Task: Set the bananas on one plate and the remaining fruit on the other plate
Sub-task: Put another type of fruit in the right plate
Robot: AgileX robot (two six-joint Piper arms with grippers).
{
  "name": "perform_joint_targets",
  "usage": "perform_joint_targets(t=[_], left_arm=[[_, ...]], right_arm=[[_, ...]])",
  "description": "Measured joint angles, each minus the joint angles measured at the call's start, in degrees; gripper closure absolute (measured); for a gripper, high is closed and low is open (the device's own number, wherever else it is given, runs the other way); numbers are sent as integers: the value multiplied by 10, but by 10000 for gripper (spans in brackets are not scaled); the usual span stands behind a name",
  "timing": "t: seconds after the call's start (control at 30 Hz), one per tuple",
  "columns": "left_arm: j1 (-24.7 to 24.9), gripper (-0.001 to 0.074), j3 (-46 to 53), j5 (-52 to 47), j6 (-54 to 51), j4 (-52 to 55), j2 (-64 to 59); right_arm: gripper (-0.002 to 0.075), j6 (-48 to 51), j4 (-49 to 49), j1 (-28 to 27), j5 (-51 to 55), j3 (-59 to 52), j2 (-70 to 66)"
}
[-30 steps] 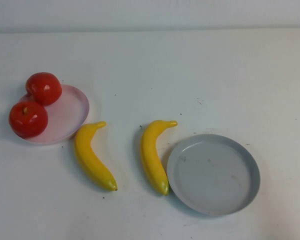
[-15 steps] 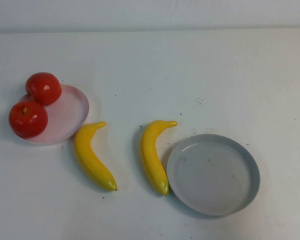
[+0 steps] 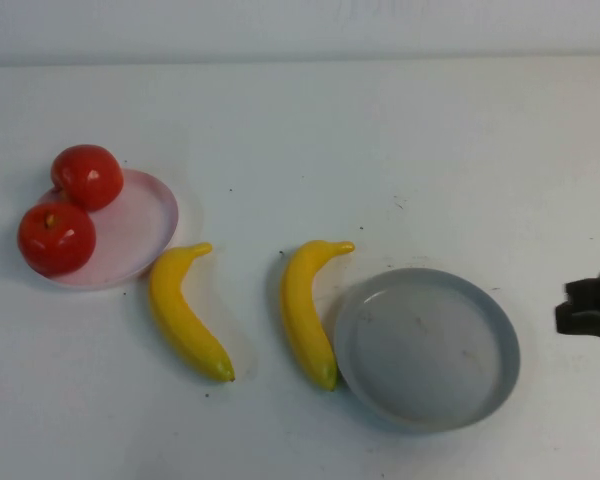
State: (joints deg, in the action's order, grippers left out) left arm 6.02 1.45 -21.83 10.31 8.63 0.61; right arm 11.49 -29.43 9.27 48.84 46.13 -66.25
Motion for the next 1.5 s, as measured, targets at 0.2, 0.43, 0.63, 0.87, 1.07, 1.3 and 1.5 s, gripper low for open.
perform_joint_targets(t=[0.2,0.43,0.63,0.87,1.07,1.3,1.5], left_arm=[[0,735,0,0,0,0,0],[0,735,0,0,0,0,0],[0,735,0,0,0,0,0],[0,735,0,0,0,0,0],[0,735,0,0,0,0,0],[0,735,0,0,0,0,0],[0,735,0,0,0,0,0]], right_arm=[[743,-86,96,140,-1,104,-130],[734,-110,118,253,3,251,-278],[496,-115,134,309,45,379,-397],[283,-189,187,318,105,518,-512],[272,-217,217,318,135,612,-586],[351,-219,217,318,145,664,-634],[382,-233,213,318,150,674,-647]])
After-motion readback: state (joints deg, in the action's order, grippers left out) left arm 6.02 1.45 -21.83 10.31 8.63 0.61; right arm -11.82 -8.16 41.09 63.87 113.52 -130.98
